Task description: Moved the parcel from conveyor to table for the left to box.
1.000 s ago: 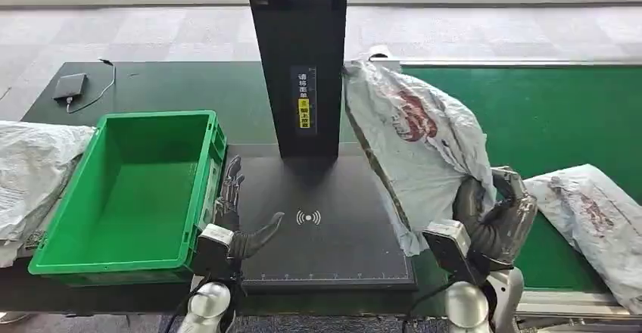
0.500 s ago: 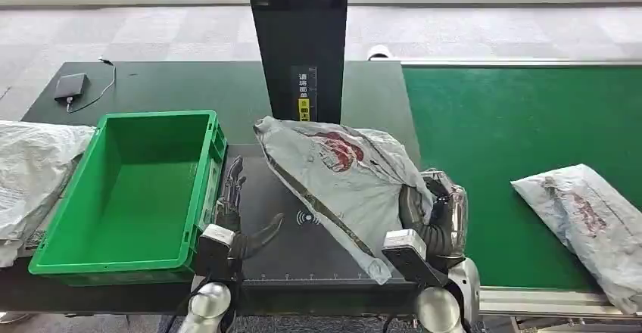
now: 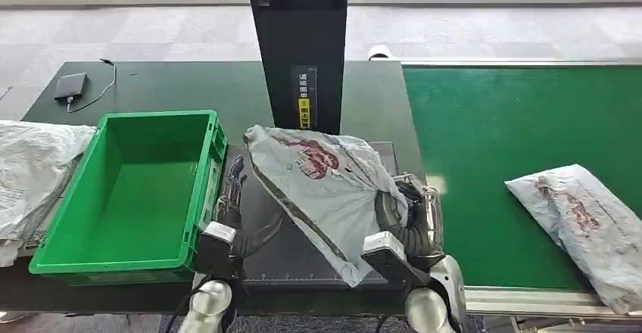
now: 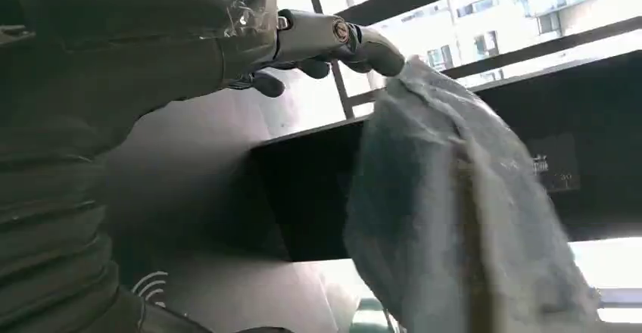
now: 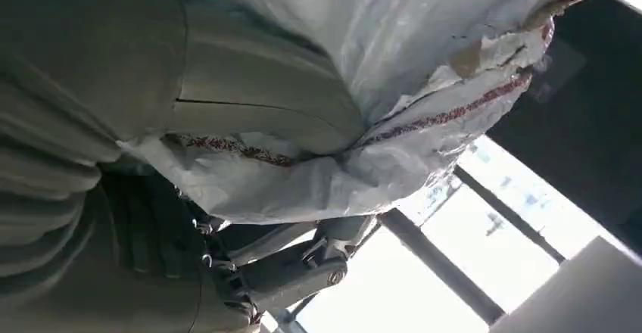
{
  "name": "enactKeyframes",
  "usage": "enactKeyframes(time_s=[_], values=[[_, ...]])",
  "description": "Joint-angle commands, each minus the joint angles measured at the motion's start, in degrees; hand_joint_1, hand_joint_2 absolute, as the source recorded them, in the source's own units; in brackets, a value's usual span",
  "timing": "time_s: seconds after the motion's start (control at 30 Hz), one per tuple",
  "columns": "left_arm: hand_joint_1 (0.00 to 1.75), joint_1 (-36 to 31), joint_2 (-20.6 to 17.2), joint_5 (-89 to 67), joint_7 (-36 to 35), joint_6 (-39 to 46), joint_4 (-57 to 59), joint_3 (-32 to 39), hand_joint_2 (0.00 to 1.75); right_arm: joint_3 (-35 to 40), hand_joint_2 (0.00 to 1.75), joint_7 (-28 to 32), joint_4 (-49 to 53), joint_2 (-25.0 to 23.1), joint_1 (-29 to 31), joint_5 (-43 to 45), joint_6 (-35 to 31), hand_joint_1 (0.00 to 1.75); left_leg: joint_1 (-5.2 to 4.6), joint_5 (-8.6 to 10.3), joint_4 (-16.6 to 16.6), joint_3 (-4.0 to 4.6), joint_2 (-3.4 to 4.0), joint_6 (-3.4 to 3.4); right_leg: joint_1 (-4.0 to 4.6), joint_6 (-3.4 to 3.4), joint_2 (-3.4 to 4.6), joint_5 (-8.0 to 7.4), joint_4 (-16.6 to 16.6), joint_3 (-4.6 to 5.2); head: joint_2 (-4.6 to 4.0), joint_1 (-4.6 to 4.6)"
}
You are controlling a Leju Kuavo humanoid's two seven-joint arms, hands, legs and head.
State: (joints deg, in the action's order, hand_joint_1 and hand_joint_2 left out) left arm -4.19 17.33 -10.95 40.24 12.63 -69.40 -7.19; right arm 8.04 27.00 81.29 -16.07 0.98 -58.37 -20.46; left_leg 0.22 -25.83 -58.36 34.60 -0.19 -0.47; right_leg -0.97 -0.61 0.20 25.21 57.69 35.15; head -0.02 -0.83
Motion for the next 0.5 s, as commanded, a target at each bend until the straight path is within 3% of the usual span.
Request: enactKeyframes(time_s=[0.03,0.5], values=[[0.0,-2.91,0.3,-0.06,-0.24,-0.3,3.48,0.48,1.75,4.7,1.75,-0.98,-9.33,3.03,3.13,-1.16,0.92,1.75,0.06,-0.01,0.13,-0.24,0.03,0.0,0.07,0.04,0.0,-0.02,-0.18,-0.26,0.02,0.02],[0.0,-2.07,0.07,0.24,-0.24,0.49,2.62,0.56,1.75,7.6,1.75,-1.63,-21.27,4.0,6.9,-2.25,4.04,1.75,0.05,-0.01,0.07,-0.14,0.02,-0.01,0.06,0.04,-0.03,-0.01,-0.11,-0.18,0.02,0.0]])
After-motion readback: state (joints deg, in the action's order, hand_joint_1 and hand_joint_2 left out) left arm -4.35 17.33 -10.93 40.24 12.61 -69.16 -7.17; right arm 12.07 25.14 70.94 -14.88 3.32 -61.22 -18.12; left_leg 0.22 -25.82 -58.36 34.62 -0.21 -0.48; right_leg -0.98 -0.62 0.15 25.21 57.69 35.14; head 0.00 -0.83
